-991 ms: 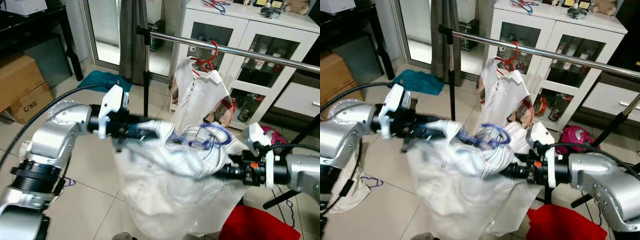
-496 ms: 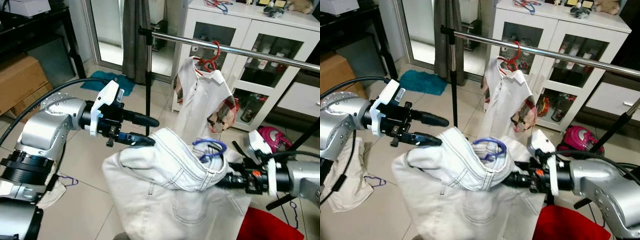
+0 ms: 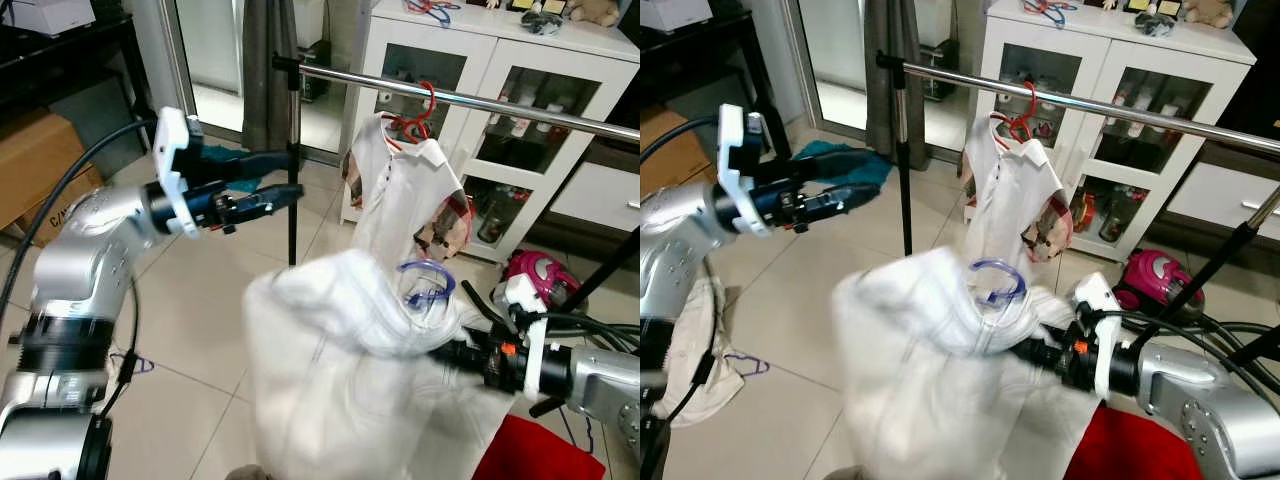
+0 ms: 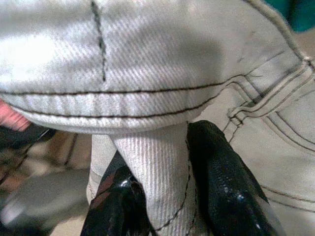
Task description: Hang hanger
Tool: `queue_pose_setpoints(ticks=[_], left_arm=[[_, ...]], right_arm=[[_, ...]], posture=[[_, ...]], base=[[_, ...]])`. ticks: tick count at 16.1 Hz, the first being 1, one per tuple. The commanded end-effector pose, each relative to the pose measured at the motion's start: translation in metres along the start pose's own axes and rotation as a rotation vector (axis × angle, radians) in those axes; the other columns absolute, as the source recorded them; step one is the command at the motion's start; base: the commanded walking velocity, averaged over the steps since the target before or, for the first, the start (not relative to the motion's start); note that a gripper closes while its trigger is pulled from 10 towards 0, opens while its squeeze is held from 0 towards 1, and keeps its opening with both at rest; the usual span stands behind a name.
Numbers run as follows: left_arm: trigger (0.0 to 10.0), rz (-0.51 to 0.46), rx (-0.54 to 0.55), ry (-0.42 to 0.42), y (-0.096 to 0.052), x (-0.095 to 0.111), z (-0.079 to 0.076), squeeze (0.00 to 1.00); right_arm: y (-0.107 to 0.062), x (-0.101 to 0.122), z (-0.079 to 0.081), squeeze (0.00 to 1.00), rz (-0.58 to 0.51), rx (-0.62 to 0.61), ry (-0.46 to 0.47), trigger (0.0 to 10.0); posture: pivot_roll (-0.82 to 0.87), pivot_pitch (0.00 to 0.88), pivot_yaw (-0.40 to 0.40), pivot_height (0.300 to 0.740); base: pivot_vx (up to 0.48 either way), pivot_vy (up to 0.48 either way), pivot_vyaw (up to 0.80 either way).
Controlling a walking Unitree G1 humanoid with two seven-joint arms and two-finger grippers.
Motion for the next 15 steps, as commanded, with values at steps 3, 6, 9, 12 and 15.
queue_pose_setpoints(ticks=[3,6,9,12,15], left_arm=[[10.0,0.048,0.224,0.033,-0.013,-0.03,-0.002,0.0],[10.0,0.102,0.452,-0.004,-0.025,-0.085,-0.02,0.0],[10.0,0.097,0.568,-0.026,-0.032,-0.099,-0.024,0.0],[10.0,0.108,0.632,0.03,-0.035,-0.103,-0.023,0.0],[10.0,0.098,0.662,0.063,-0.033,-0.1,-0.021,0.0]], right_arm=[[-0.009,0.005,-0.024,0.0,-0.101,-0.287,0.041,0.0],[-0.033,-0.02,-0.021,0.0,-0.071,-0.478,0.095,0.0],[-0.06,-0.042,-0.038,0.0,-0.009,-0.693,0.152,0.0],[-0.075,-0.049,-0.066,0.0,-0.005,-1.008,0.197,0.0],[-0.074,-0.044,-0.075,0.0,-0.044,-1.161,0.203,0.0]], posture=[[0.07,0.0,-0.031,0.74],[0.06,0.004,-0.039,0.74],[0.04,0.006,-0.024,0.74],[0.04,0.007,-0.024,0.74],[0.05,0.003,-0.031,0.74]], base=[[0.0,0.0,0.0],[0.0,0.0,0.0],[0.0,0.0,0.0],[0.195,0.0,0.0],[0.33,0.0,0.0]])
Point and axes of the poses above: a point about 5 cm out from each wrist's last joint towards the gripper, its own y axis pointing out of the wrist towards the gripper, its own x axis along the axis of the wrist's last joint, z = x × y, the point moved 5 cm from there along y, pointing out of the wrist towards the gripper, and after that the axes turned 8 degrees about -y, right-handed, at the moved point
